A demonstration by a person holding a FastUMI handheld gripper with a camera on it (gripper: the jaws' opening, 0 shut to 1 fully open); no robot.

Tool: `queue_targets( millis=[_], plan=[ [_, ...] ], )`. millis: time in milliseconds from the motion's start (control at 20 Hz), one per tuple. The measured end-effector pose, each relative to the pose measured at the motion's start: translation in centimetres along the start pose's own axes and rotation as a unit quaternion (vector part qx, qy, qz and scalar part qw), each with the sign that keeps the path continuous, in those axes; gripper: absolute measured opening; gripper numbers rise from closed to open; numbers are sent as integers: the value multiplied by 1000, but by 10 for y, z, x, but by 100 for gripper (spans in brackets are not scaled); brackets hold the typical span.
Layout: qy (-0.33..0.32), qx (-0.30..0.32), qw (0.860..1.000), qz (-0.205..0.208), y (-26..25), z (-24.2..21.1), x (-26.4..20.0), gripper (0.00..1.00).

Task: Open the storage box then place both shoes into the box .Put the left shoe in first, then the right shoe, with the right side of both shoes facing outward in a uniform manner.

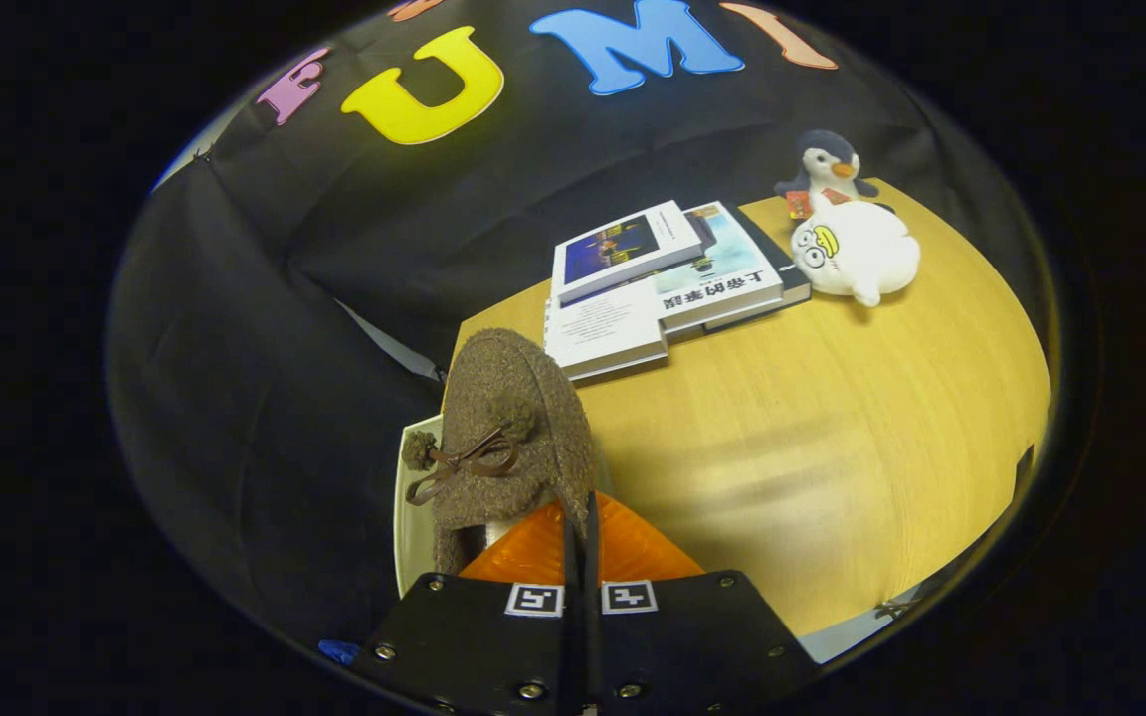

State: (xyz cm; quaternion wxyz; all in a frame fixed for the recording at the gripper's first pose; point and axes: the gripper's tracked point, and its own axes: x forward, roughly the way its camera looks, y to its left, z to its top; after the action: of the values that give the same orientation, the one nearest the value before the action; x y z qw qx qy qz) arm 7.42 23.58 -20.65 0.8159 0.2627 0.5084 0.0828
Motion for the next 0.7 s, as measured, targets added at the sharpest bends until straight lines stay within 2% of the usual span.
queue_targets(
  millis=[350, 700],
  plan=[
    [23, 4, 1000, 14, 41, -26, 31, 0],
    [31, 27, 999, -14, 37, -51, 56, 0]
  ],
)
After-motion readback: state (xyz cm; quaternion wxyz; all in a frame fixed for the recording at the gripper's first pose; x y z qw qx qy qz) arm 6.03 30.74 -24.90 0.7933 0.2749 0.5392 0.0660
